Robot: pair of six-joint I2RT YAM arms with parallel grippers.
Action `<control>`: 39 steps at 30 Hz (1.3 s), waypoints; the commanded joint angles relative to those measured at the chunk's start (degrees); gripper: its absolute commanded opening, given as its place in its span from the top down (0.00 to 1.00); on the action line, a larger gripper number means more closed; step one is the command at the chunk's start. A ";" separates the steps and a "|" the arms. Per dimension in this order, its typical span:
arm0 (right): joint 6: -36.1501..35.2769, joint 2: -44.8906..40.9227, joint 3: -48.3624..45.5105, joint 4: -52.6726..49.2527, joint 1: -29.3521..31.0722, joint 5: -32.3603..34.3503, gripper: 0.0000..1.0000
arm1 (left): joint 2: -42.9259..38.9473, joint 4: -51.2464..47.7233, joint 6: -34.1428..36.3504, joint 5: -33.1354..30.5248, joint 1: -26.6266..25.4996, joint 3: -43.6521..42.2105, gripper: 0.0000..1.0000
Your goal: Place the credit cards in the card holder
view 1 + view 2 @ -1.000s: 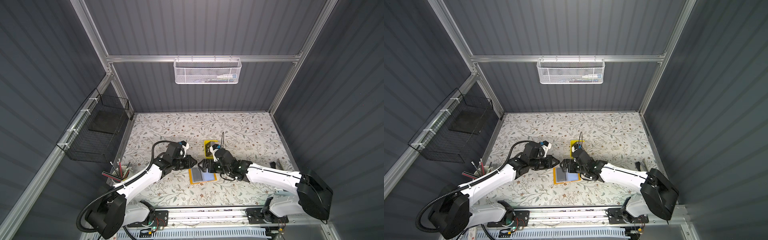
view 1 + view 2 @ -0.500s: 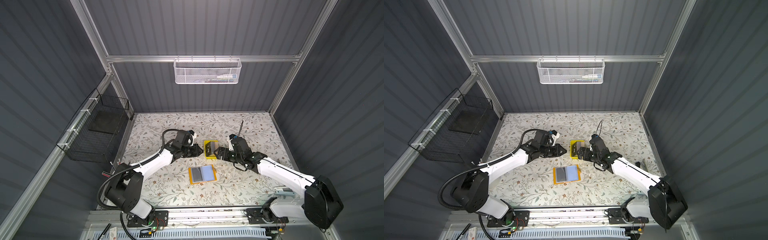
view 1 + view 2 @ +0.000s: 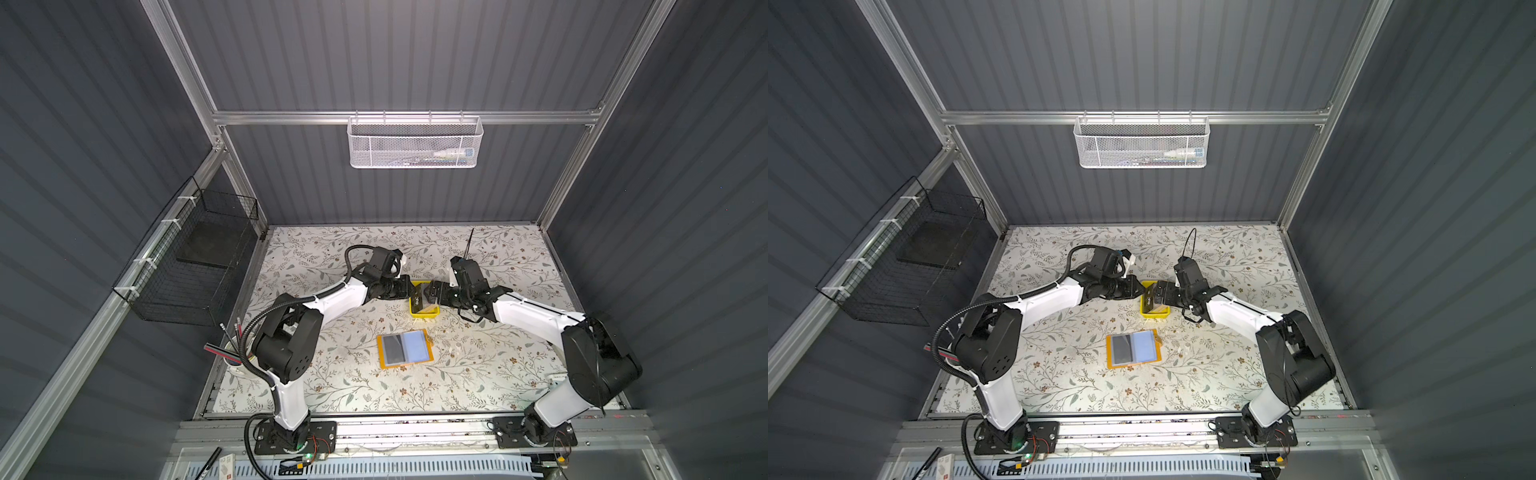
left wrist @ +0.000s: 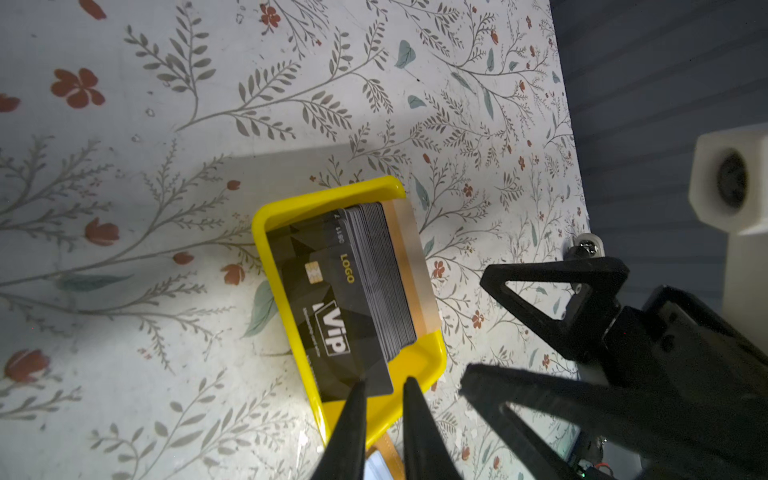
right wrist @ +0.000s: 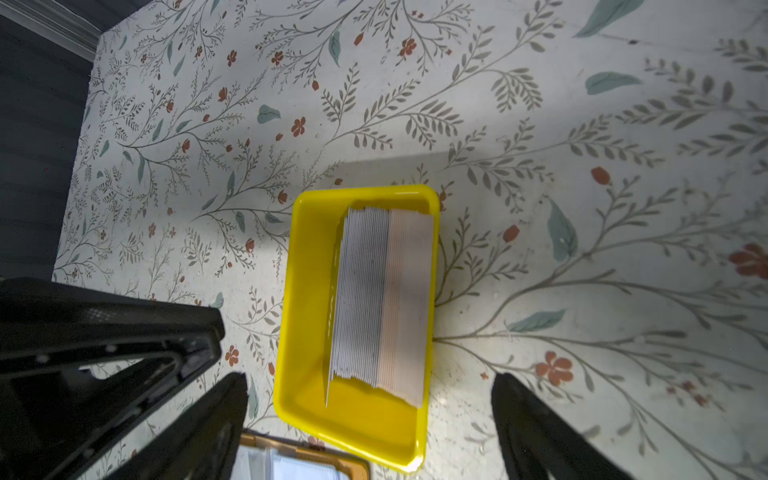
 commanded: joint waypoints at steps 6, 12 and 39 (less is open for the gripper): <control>-0.76 4.81 1.01 5.44 -0.21 0.56 0.07 | 6.25 0.90 2.01 -1.02 -1.05 4.82 0.82; -0.15 7.57 1.06 6.30 -0.22 -0.30 0.07 | 9.21 0.52 2.44 -1.28 -1.99 6.15 0.82; -0.17 8.58 0.93 1.10 0.50 0.05 0.12 | 7.58 0.24 0.32 -6.20 -2.84 3.75 0.94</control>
